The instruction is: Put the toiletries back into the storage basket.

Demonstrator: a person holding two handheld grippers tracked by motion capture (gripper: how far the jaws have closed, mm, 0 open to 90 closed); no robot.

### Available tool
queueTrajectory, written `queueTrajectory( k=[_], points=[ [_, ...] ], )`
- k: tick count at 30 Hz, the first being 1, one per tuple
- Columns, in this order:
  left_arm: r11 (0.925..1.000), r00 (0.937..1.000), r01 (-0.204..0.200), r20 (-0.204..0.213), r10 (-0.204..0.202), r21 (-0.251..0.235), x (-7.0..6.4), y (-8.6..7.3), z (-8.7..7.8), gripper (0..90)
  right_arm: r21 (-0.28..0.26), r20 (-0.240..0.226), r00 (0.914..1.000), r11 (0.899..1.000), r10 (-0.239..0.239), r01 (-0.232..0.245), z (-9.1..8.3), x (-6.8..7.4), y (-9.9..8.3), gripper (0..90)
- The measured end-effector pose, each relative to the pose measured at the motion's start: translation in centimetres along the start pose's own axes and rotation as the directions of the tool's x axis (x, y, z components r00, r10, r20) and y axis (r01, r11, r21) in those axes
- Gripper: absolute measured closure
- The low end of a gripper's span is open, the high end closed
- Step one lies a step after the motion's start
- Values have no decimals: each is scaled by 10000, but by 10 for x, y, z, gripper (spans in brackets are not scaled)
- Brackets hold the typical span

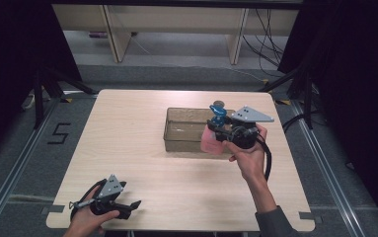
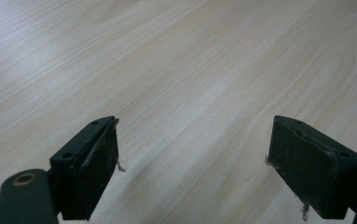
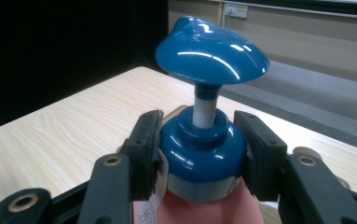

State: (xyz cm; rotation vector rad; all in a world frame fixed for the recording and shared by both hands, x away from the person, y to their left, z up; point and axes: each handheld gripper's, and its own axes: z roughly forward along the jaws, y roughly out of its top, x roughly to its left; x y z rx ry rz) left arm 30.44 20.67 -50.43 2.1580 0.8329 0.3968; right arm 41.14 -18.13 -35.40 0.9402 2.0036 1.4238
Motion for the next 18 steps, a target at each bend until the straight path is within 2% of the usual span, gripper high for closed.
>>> queueTrajectory(
  k=[1,2,3,6,7,9,11,12,18],
  points=[
    [10000,10000,2,2,-2,-5,0,0,0,154,99,-57,9997,9997,243,-242,0,0,0,535],
    [10000,10000,-4,0,4,-6,0,0,0,154,149,78,9999,9998,127,-128,0,-3,0,535],
    [10000,10000,-4,-1,4,1,0,0,0,154,15,25,9998,9998,181,-181,1,-4,0,535],
    [10000,10000,-5,6,5,0,0,0,0,154,66,241,9991,9993,361,-363,1,-11,-1,535],
    [10000,10000,-1,7,1,-2,0,0,0,154,-18,302,9991,9996,286,-286,2,-13,-1,535],
    [10000,10000,0,7,0,-7,0,0,0,154,95,398,9974,9982,596,-600,3,-16,-1,535],
    [10000,10000,-4,10,4,-2,0,0,0,154,8,505,9981,9994,354,-355,4,-21,-1,535],
    [10000,10000,-4,7,4,0,0,0,0,154,29,666,9969,9992,407,-410,4,-24,-2,535],
    [10000,10000,-32,17,32,-24,0,0,0,154,114,857,9943,9978,637,-649,6,-34,-3,535]
  ],
)
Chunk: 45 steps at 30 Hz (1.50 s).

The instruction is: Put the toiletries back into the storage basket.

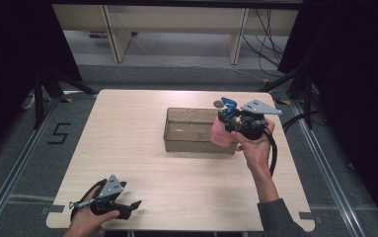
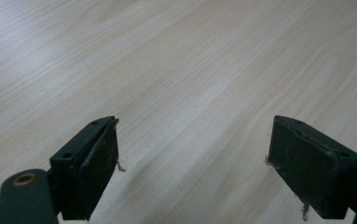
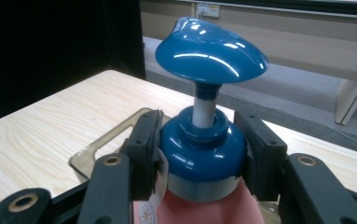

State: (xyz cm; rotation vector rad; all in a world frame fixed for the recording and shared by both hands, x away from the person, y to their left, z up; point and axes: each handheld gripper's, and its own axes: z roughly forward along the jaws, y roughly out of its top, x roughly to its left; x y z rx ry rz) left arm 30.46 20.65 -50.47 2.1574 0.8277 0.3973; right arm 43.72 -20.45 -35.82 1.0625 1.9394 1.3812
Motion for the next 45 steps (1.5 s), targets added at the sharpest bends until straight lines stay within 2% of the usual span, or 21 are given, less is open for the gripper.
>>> queueTrajectory(
  k=[3,4,5,7,9,14,16,17,18,19,20,24,25,26,32,36,37,38,42,43,45],
  points=[
    [10000,10000,31,-8,-31,17,0,0,0,154,0,105,9999,9999,109,-109,2,-4,0,535],
    [10000,10000,21,-1,-21,10,0,0,0,154,-119,215,9998,9999,-42,45,3,-6,0,535],
    [10000,10000,21,4,-21,8,0,0,0,154,-164,89,9999,9999,-51,52,5,-7,0,535],
    [10000,10000,4,13,-4,-6,0,0,0,154,-41,121,9996,9997,257,-257,7,-9,0,535],
    [10000,10000,15,20,-15,-15,0,0,0,154,-52,206,9997,9999,105,-104,9,-12,0,536],
    [9998,9999,127,48,-126,-124,-1,0,1,154,-35,340,9988,9994,355,-354,13,-15,-1,535],
    [9999,9999,116,48,-116,-122,-1,0,1,154,-72,282,9993,9996,262,-260,16,-18,-1,535],
    [9998,9999,124,52,-123,-129,-1,0,1,154,-131,481,9988,9999,106,-100,16,-20,-1,535],
    [9999,9999,110,48,-110,-120,-1,0,1,154,-86,313,9991,9996,280,-277,17,-19,-2,535],
    [9999,9999,-119,-65,119,-33,0,0,0,154,-44,430,9990,9999,120,-118,17,-21,-1,535],
    [9998,9998,-189,-76,188,-35,1,1,0,154,-70,416,9988,9996,260,-257,19,-21,-2,535],
    [9999,9999,-140,-59,140,-34,1,0,0,154,-65,440,9979,9988,480,-478,22,-23,-3,535],
    [9999,9999,-140,-57,140,-31,1,0,0,154,-145,489,9983,9995,304,-297,24,-25,-3,535],
    [9998,9998,-175,-54,174,-26,1,1,0,154,-39,515,9977,9990,441,-439,24,-25,-4,535],
    [9997,9997,-250,-66,249,-62,1,1,0,154,84,535,9979,9992,374,-378,29,-28,-6,535],
    [9998,9998,-195,-47,195,-30,1,1,0,154,91,620,9976,9995,309,-316,32,-31,-8,535],
    [9999,9999,99,67,-99,-129,-1,0,0,154,99,567,9975,9990,424,-431,33,-30,-8,535],
    [10000,10000,24,65,-23,-51,-1,0,-1,154,0,541,9981,9996,290,-290,34,-32,-9,535],
    [10000,10000,12,61,-12,-55,-1,0,-1,154,163,606,9960,9977,651,-662,36,-32,-11,535],
    [10000,10000,-54,35,54,-46,0,0,-1,154,171,678,9971,9992,342,-354,36,-34,-12,535],
    [9999,9999,-121,-1,121,-63,0,1,-1,154,197,703,9959,9981,576,-591,37,-34,-14,535]
  ],
)
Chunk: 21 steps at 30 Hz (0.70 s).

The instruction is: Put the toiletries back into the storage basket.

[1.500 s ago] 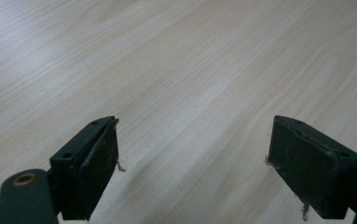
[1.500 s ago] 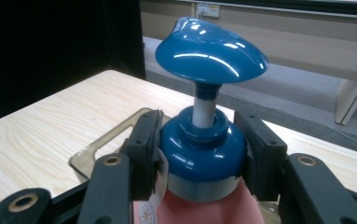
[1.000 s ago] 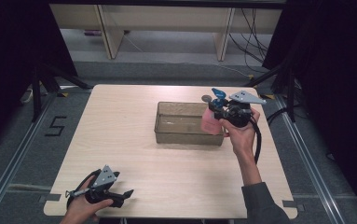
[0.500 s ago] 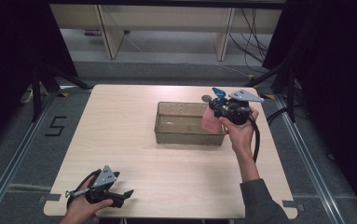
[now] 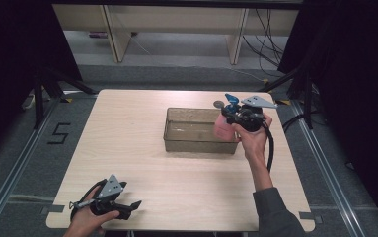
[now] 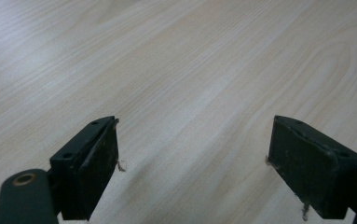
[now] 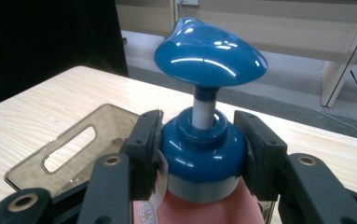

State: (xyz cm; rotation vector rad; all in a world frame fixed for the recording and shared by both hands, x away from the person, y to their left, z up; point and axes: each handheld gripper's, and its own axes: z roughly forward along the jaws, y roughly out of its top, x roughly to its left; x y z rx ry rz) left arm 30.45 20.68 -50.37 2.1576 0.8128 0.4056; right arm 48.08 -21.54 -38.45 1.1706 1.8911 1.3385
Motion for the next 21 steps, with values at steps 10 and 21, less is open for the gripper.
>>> queueTrajectory(
  k=[10,21],
  points=[
    [9999,9999,119,56,-119,8,-1,0,-1,154,142,-41,9999,9998,-114,115,4,-2,-4,535],
    [9996,9996,261,74,-260,-111,-1,0,-1,154,263,-81,9999,9996,-117,119,7,-2,-9,535]
  ],
)
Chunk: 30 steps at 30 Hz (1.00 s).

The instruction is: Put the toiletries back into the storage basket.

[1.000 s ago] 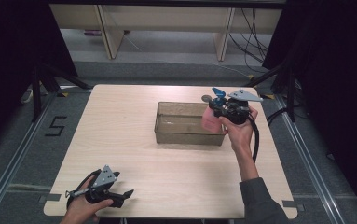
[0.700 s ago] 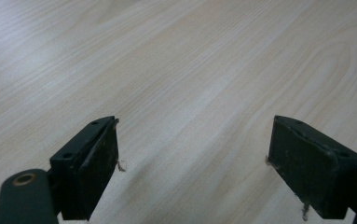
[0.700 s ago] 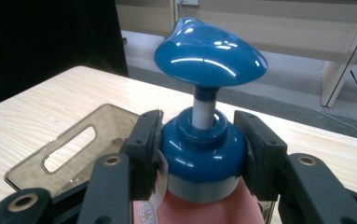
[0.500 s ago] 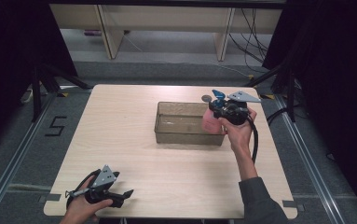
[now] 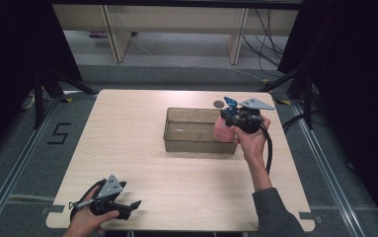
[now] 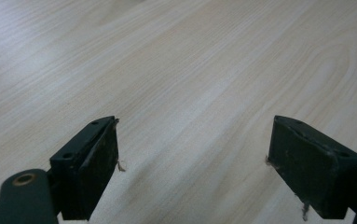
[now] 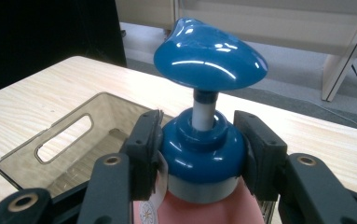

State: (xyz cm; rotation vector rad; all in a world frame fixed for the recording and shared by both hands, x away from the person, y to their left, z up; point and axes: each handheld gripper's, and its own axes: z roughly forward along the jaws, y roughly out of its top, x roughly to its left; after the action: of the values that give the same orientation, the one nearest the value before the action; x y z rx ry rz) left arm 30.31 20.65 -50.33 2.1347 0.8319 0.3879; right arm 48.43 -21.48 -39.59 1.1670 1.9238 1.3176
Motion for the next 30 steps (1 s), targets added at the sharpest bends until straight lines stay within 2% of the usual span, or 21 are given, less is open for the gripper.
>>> queueTrajectory(
  k=[1,2,7,9,10,11,15,16,17,20,21,23,25,26,28,30],
  points=[
    [10000,10000,24,-14,-24,21,0,0,0,154,46,15,10000,10000,-21,21,0,0,0,535],
    [10000,10000,21,-18,-21,19,0,0,0,154,70,57,9998,9998,165,-166,0,1,-1,535],
    [10000,10000,-6,6,6,-13,0,0,0,154,0,138,9997,9998,-202,202,2,-2,-4,535],
    [10000,10000,-3,9,3,-22,0,0,0,154,118,138,9998,9999,111,-113,1,1,-4,535],
    [10000,10000,-3,9,3,-22,0,0,0,154,99,16,9999,9999,-114,114,3,-1,-5,535],
    [10000,10000,20,-5,-20,-3,0,0,0,154,133,-26,9999,9998,-125,126,3,-1,-6,535],
    [10000,10000,-17,0,17,-26,0,0,0,154,330,-38,10000,9994,77,-76,4,0,-7,535],
    [9997,9996,-245,-106,245,65,2,1,-1,154,272,-80,9999,9996,69,-66,5,0,-8,535],
    [9995,9995,-291,-134,292,81,2,1,-1,154,290,111,9999,9996,-35,32,4,0,-9,535],
    [9996,9996,-271,-123,272,87,2,1,-1,154,322,-55,9998,9993,190,-188,5,0,-10,535],
    [9995,9994,-314,-114,315,80,2,1,-1,154,269,90,9998,9995,-193,190,6,-2,-10,535],
    [9992,9990,-389,-222,391,85,3,1,-1,154,348,28,10000,9994,-9,8,6,-1,-11,535],
    [9996,9996,-271,-124,272,89,2,1,-1,154,292,27,10000,9996,68,-68,7,-2,-12,535],
    [9995,9995,-304,-117,305,83,2,1,-1,154,312,58,9997,9993,-217,215,7,-3,-12,535],
    [9992,9991,-379,-198,381,81,2,1,-1,154,319,127,9999,9995,47,-51,7,-2,-14,535],
    [9996,9996,-256,-133,257,77,2,1,-1,154,378,190,9996,9991,-203,196,8,-4,-14,535]
  ],
)
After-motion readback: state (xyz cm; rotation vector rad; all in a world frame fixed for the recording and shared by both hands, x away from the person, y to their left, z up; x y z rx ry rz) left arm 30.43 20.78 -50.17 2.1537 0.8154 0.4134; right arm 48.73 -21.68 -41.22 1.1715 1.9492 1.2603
